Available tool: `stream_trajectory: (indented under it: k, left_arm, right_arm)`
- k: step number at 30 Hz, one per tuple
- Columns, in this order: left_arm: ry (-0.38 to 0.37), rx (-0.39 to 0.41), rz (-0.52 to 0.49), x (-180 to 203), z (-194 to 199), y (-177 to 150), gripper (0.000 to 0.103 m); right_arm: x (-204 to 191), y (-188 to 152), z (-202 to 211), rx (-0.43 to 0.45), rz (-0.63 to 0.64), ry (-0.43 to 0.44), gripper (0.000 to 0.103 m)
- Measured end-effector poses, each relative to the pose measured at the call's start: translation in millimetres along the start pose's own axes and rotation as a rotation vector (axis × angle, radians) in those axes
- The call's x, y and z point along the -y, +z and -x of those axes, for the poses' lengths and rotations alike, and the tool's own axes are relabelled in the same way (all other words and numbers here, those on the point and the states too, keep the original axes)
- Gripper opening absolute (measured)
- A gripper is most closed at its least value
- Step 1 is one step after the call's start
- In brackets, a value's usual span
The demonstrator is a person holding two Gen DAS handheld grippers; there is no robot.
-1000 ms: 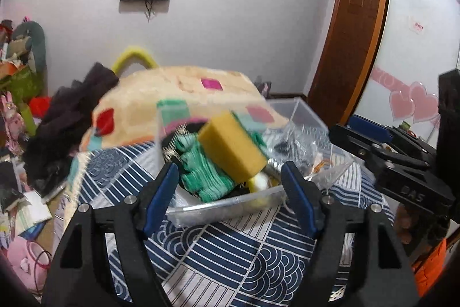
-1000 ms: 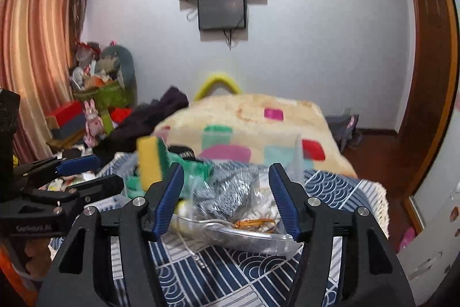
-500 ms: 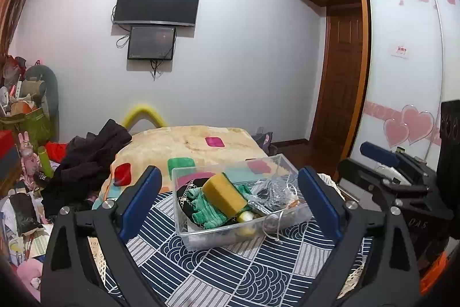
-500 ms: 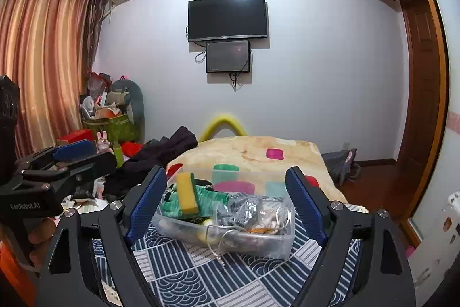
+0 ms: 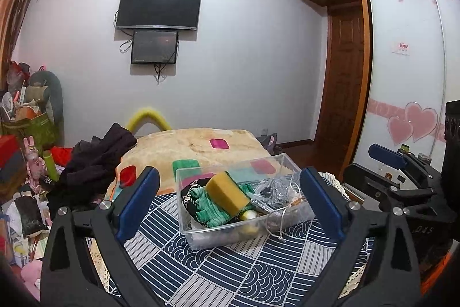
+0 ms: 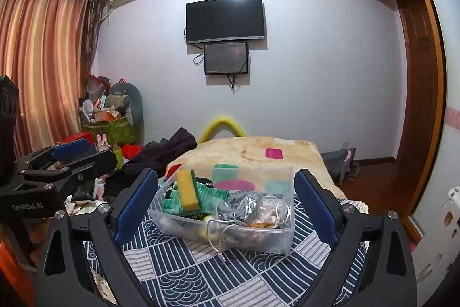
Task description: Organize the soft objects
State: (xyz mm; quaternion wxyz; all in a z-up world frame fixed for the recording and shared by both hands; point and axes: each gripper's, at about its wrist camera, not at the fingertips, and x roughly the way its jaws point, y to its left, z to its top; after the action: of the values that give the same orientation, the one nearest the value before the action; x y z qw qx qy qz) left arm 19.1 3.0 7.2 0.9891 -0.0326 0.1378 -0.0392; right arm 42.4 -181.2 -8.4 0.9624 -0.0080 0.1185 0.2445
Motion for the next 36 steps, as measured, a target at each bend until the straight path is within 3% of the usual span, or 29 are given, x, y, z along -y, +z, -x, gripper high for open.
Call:
stream_trajectory:
  k: [36]
  left_arm:
    - [-0.014,-0.011,-0.007,6,-2,-2,0.1]
  right_arm:
    - [-2,-2,11,0.013,-0.01,-0.012,0.1]
